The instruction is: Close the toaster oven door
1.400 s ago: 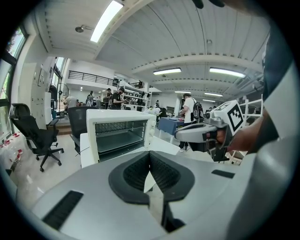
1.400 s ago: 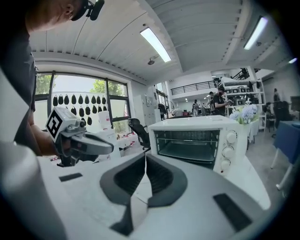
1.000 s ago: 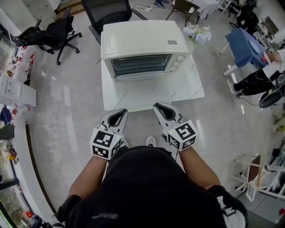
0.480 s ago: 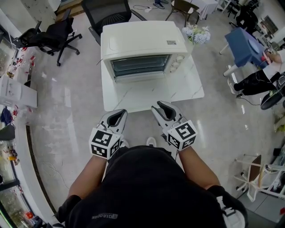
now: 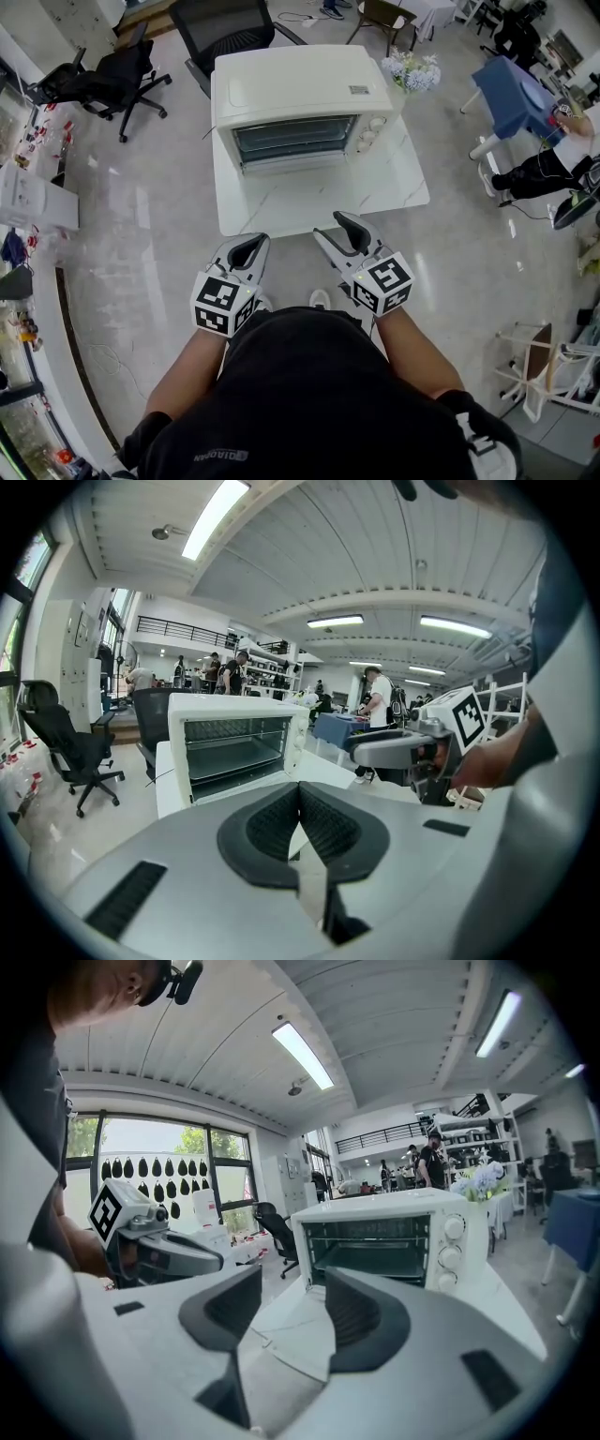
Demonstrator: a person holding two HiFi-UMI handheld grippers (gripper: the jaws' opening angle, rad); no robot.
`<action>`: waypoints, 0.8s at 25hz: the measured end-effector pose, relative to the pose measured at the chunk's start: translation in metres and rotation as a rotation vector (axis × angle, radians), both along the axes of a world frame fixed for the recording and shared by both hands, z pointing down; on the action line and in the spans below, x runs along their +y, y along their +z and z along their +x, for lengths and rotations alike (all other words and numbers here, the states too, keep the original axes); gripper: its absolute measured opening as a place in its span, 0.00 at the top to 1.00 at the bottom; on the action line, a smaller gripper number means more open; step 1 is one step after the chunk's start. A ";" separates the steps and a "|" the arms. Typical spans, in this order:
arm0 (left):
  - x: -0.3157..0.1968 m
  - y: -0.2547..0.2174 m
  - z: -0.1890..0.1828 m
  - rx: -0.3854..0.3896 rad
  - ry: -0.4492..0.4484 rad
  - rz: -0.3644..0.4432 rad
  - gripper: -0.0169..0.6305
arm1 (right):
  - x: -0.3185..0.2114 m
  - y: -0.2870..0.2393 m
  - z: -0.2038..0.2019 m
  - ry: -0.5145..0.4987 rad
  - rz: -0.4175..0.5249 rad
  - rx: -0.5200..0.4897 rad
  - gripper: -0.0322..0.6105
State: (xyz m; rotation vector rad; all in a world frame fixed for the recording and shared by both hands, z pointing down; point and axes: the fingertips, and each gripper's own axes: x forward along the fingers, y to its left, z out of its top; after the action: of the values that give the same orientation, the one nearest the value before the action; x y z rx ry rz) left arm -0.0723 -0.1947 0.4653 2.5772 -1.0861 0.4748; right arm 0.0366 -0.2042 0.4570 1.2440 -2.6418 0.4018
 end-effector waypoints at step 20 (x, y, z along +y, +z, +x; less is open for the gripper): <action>0.007 0.032 -0.024 -0.026 -0.067 -0.097 0.97 | 0.012 0.203 0.042 0.170 -0.470 -0.171 0.63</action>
State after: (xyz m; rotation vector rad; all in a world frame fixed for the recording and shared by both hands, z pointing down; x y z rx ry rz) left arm -0.0962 -0.1882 0.4975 2.4495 -1.1251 0.5327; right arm 0.0781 -0.1918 0.6600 1.3171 -2.3662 1.1265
